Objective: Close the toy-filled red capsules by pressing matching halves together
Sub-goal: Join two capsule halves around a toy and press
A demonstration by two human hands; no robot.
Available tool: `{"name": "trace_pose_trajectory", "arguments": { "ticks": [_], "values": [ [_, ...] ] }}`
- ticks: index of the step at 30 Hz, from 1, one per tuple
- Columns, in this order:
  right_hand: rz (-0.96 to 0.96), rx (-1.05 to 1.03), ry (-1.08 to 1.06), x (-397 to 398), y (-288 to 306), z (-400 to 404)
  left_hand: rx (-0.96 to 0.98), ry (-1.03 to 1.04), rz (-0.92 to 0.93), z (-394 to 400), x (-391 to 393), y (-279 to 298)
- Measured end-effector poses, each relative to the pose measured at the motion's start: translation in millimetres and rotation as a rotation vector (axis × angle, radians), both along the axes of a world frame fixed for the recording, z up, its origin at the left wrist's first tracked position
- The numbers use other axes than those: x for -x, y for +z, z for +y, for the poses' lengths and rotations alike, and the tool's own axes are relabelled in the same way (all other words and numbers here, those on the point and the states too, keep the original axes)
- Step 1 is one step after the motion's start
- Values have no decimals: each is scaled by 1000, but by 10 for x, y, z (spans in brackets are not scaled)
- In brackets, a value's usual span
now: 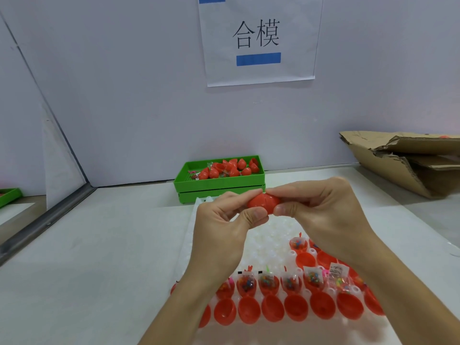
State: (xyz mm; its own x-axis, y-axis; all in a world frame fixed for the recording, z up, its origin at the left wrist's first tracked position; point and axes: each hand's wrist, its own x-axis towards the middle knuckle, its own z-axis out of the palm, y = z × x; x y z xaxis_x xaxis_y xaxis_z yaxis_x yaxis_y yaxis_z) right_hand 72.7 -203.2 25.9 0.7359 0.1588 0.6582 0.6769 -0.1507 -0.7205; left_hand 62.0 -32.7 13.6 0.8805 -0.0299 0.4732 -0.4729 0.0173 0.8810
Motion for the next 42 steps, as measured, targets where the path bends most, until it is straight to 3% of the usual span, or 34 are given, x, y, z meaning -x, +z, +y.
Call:
{"name": "trace_pose_trajectory", "arguments": {
  "ticks": [4, 11, 15, 25, 42],
  "values": [
    [6, -1, -6, 16, 18, -4, -135, 37, -85, 26, 11, 30],
    [52, -61, 55, 9, 14, 4, -110, 91, -214, 18, 51, 80],
    [72, -102, 120, 41, 28, -9, -52, 133, -210, 8, 44, 64],
    [26, -98, -10, 15, 33, -1, -33, 25, -229, 26, 71, 83],
    [-1, -163, -74, 62, 34, 118, 6, 101, -205, 8, 76, 82]
  ]
}}
